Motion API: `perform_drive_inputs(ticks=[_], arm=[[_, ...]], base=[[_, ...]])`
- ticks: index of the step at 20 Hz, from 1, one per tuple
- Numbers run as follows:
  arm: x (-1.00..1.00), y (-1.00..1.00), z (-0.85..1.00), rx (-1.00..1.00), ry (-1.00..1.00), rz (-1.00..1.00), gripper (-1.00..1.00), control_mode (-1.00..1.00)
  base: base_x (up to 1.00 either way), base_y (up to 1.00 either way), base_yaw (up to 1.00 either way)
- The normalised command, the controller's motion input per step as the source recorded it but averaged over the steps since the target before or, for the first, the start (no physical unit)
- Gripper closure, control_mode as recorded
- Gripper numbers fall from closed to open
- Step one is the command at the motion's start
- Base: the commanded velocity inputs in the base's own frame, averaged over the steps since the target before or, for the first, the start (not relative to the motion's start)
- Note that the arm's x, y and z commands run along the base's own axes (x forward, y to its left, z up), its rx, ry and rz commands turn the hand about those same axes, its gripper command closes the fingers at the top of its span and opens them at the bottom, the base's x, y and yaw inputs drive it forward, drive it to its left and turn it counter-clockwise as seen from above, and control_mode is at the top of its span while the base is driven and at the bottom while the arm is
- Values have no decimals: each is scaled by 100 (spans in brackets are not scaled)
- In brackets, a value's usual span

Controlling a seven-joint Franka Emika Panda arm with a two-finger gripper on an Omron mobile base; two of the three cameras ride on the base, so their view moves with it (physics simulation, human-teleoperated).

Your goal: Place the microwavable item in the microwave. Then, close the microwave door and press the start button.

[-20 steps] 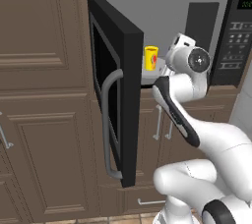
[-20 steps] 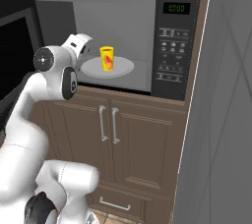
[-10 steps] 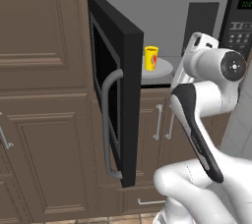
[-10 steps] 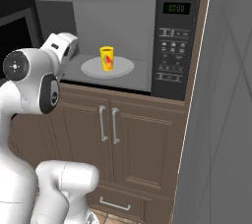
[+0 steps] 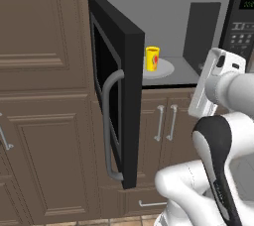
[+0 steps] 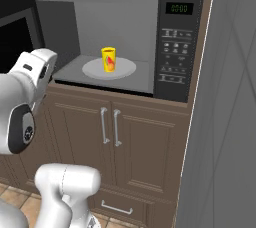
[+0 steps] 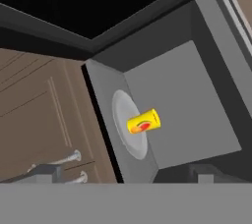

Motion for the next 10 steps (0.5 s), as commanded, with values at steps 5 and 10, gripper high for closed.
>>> perform_drive_inputs(ticks=[5,10], arm=[[-100,43,25,-17,0,1,-100,-100],[-100,50,10,-22,0,3,-100,-100]], base=[[0,0,0],[0,0,0]])
